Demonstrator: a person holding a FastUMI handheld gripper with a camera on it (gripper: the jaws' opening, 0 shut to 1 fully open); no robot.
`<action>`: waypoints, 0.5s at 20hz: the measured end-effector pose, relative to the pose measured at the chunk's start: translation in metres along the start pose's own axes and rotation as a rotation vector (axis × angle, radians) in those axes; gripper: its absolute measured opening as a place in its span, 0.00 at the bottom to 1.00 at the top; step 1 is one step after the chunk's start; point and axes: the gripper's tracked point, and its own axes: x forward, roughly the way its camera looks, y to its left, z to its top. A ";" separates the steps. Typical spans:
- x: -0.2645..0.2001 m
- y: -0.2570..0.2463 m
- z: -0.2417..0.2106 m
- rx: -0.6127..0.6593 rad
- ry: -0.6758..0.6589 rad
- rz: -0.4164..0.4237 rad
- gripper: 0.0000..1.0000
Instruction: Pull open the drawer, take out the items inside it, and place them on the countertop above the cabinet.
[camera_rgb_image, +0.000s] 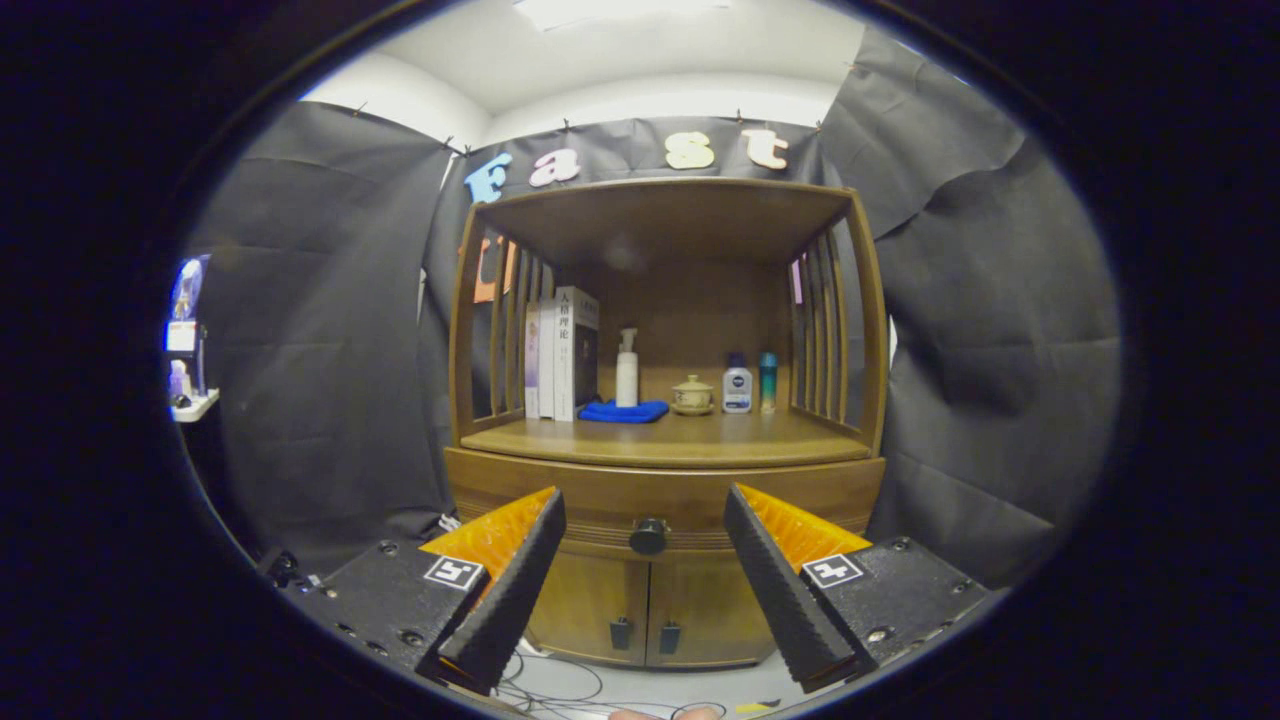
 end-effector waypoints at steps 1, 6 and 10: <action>0.008 0.000 -0.007 0.000 0.003 -0.003 1.00; 0.056 -0.009 -0.034 0.025 0.030 -0.033 1.00; 0.098 -0.018 -0.062 0.035 0.091 -0.065 0.98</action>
